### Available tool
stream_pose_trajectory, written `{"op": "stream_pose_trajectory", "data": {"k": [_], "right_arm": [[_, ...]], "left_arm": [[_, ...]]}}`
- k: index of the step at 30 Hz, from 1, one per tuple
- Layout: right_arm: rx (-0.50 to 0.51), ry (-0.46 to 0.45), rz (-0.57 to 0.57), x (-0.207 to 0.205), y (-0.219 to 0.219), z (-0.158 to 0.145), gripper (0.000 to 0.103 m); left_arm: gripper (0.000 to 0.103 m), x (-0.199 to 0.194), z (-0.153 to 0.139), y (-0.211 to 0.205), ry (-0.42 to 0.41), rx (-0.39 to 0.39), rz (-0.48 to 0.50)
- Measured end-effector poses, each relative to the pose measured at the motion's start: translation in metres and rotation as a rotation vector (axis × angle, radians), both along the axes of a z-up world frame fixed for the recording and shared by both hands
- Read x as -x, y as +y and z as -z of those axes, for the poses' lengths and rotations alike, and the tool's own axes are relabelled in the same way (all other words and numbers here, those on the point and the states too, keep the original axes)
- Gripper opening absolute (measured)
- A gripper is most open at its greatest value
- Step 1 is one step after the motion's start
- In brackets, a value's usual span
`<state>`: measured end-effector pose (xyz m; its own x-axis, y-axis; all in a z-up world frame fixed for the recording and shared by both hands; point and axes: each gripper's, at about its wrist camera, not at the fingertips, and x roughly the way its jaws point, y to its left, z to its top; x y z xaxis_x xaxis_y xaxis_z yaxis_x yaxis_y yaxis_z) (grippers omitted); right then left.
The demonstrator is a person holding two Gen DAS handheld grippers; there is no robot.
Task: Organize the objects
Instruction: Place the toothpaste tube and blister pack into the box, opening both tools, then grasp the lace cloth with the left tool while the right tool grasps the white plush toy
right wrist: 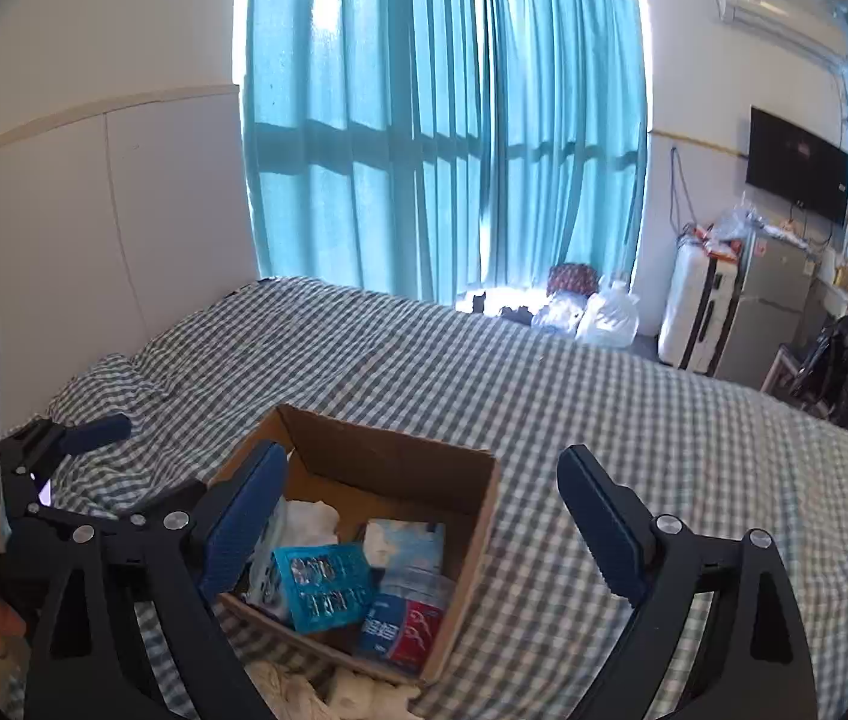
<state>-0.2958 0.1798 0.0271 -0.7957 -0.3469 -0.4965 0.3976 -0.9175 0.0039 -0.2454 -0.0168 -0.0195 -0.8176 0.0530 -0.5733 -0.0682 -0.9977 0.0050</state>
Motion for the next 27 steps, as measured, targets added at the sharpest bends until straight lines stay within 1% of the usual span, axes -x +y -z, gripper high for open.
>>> {"op": "stream_pose_trajectory", "data": {"k": [2, 4, 7, 11, 14, 17, 19, 21, 22, 25, 27], "right_arm": [[-0.006, 0.018, 0.013, -0.014, 0.009, -0.007, 0.095], [-0.005, 0.022, 0.021, -0.025, 0.018, -0.009, 0.095], [-0.02, 0.015, 0.038, -0.039, 0.03, -0.001, 0.096], [-0.037, -0.022, 0.069, -0.052, 0.046, 0.028, 0.096], [-0.042, -0.071, 0.091, -0.056, 0.058, 0.059, 0.096], [-0.048, -0.126, 0.108, -0.055, 0.066, 0.091, 0.096], [-0.054, -0.162, 0.126, -0.054, 0.07, 0.109, 0.096], [-0.052, -0.198, 0.151, -0.052, 0.074, 0.123, 0.096], [-0.054, -0.21, 0.161, -0.052, 0.076, 0.129, 0.096], [-0.068, -0.232, 0.175, -0.051, 0.075, 0.138, 0.096], [-0.081, -0.233, 0.175, -0.053, 0.074, 0.142, 0.096]], "left_arm": [[0.101, -0.008, -0.003, 0.004, 0.004, 0.001, -0.01], [0.102, -0.019, -0.002, 0.008, 0.0, -0.001, -0.019], [0.102, -0.032, 0.011, 0.016, -0.026, 0.002, -0.033], [0.102, -0.044, 0.033, 0.028, -0.06, 0.016, -0.051], [0.102, -0.052, 0.056, 0.037, -0.087, 0.042, -0.057], [0.102, -0.055, 0.081, 0.046, -0.122, 0.042, -0.058], [0.102, -0.058, 0.101, 0.054, -0.144, 0.02, -0.028], [0.102, -0.06, 0.116, 0.062, -0.151, 0.021, 0.002], [0.102, -0.059, 0.13, 0.07, -0.178, 0.032, 0.031], [0.102, -0.054, 0.154, 0.087, -0.236, 0.084, 0.086], [0.102, -0.051, 0.165, 0.093, -0.258, 0.107, 0.106]]}}
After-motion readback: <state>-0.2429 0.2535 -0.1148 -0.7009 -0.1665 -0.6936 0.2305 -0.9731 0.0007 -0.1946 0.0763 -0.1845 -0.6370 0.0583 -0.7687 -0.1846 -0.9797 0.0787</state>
